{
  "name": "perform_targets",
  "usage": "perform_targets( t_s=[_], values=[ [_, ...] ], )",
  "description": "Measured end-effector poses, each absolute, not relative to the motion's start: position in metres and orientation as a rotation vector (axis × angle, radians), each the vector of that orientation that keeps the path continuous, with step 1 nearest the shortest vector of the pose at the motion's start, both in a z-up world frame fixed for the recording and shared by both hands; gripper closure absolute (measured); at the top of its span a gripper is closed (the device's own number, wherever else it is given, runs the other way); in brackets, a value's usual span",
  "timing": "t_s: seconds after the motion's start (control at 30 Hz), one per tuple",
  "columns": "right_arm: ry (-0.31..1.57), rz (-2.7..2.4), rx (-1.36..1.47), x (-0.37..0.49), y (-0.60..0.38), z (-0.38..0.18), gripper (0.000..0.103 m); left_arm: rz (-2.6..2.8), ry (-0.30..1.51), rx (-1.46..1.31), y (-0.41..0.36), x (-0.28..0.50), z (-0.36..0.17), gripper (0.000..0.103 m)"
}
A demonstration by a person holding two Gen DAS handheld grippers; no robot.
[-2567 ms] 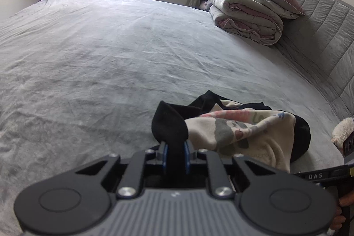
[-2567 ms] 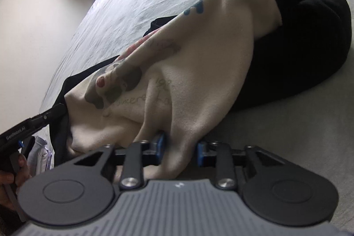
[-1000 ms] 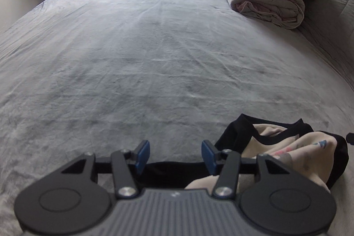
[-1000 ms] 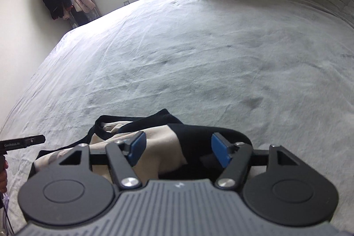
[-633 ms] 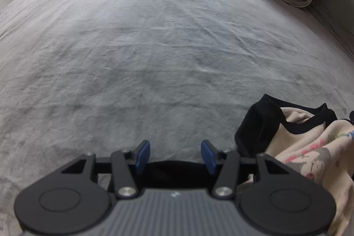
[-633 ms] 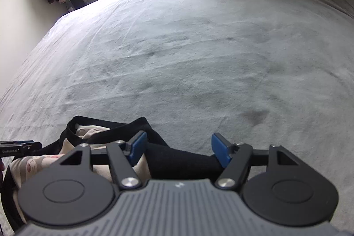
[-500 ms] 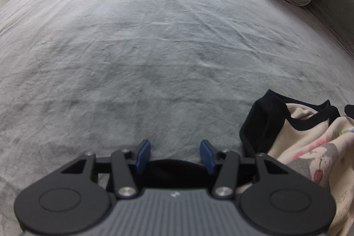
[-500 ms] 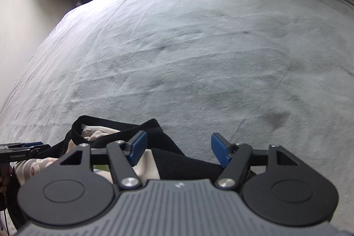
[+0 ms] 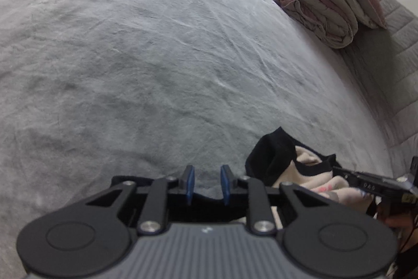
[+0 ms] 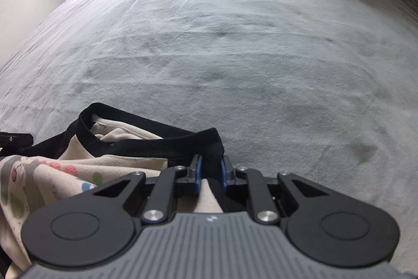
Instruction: Fold clothes
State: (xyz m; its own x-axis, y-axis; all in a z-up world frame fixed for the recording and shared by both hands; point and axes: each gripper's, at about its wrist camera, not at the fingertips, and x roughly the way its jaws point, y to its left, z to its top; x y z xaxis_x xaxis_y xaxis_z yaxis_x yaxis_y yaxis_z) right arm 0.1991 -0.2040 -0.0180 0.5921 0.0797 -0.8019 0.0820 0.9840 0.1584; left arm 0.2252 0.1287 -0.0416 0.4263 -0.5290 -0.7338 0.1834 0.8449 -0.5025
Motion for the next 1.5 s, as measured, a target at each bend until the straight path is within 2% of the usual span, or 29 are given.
perform_targets(
  t_s=[0.13, 0.33, 0.5, 0.53, 0.57, 0.6, 0.9, 1.33, 1.5],
  values=[
    [0.941, -0.006, 0.175, 0.199, -0.202, -0.018, 0.087, -0.505, 1.039, -0.414, 0.123, 0.224, -0.034, 0.081],
    [0.943, -0.018, 0.163, 0.201, -0.198, -0.018, 0.086, -0.574, 1.080, -0.399, 0.104, 0.226, -0.028, 0.075],
    [0.941, -0.024, 0.132, 0.202, -0.194, -0.017, 0.086, -0.503, 1.133, -0.236, 0.086, 0.226, -0.035, 0.077],
    [0.941, -0.026, 0.127, 0.203, -0.194, -0.017, 0.087, -0.502, 1.139, -0.216, 0.085, 0.225, -0.037, 0.081],
    [0.936, -0.030, 0.120, 0.203, -0.193, -0.016, 0.089, -0.502, 1.142, -0.200, 0.084, 0.224, -0.038, 0.095],
    [0.931, -0.034, 0.113, 0.204, -0.192, -0.015, 0.089, -0.499, 1.133, -0.192, 0.084, 0.222, -0.038, 0.098],
    [0.820, -0.069, -0.012, 0.228, -0.172, 0.005, 0.100, -0.299, 0.950, -0.138, 0.113, 0.237, -0.007, 0.099],
    [0.695, -0.066, -0.119, 0.298, -0.127, 0.020, 0.100, -0.144, 0.689, 0.046, 0.126, 0.273, 0.027, 0.099],
    [0.704, -0.062, -0.097, 0.325, -0.119, 0.011, 0.100, -0.125, 0.685, 0.060, 0.133, 0.293, 0.016, 0.099]
  ],
)
